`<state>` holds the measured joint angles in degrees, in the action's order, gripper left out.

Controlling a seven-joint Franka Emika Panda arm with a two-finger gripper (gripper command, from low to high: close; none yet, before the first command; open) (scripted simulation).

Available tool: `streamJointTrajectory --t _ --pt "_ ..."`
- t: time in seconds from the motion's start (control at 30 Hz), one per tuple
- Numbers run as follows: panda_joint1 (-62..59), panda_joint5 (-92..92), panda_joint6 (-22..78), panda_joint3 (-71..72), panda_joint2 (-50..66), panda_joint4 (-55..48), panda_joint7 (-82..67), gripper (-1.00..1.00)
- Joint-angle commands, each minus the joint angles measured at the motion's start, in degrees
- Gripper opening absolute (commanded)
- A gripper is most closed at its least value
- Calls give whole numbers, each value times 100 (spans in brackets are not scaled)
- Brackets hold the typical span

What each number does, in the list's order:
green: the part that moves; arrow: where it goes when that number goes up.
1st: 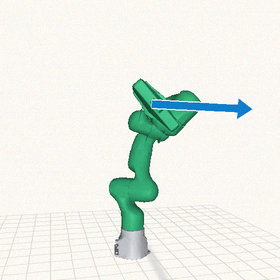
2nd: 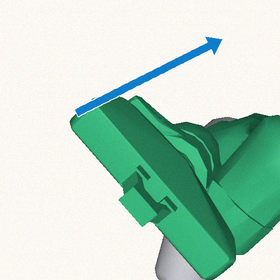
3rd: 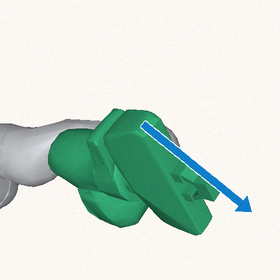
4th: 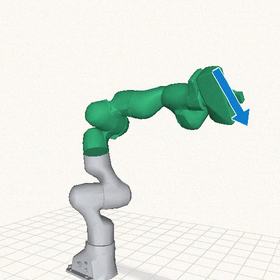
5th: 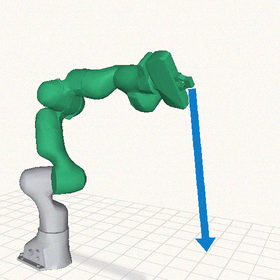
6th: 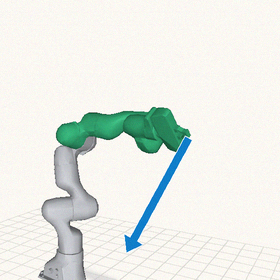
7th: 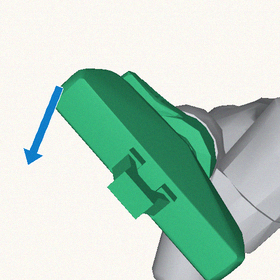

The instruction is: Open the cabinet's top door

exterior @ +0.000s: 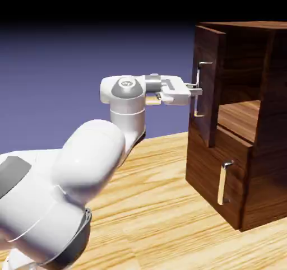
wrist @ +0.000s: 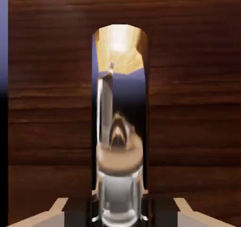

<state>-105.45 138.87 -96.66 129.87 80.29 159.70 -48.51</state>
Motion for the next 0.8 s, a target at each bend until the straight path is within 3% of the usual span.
streamJointTrajectory --t 0.0,0.37,0.77 --pt "47 -117 243 123 -70 65 81 -100" --pt "1110 -1785 2983 1285 -1315 146 1172 -100" --pt "2771 -4358 5184 1431 -3743 -1267 3006 -100"
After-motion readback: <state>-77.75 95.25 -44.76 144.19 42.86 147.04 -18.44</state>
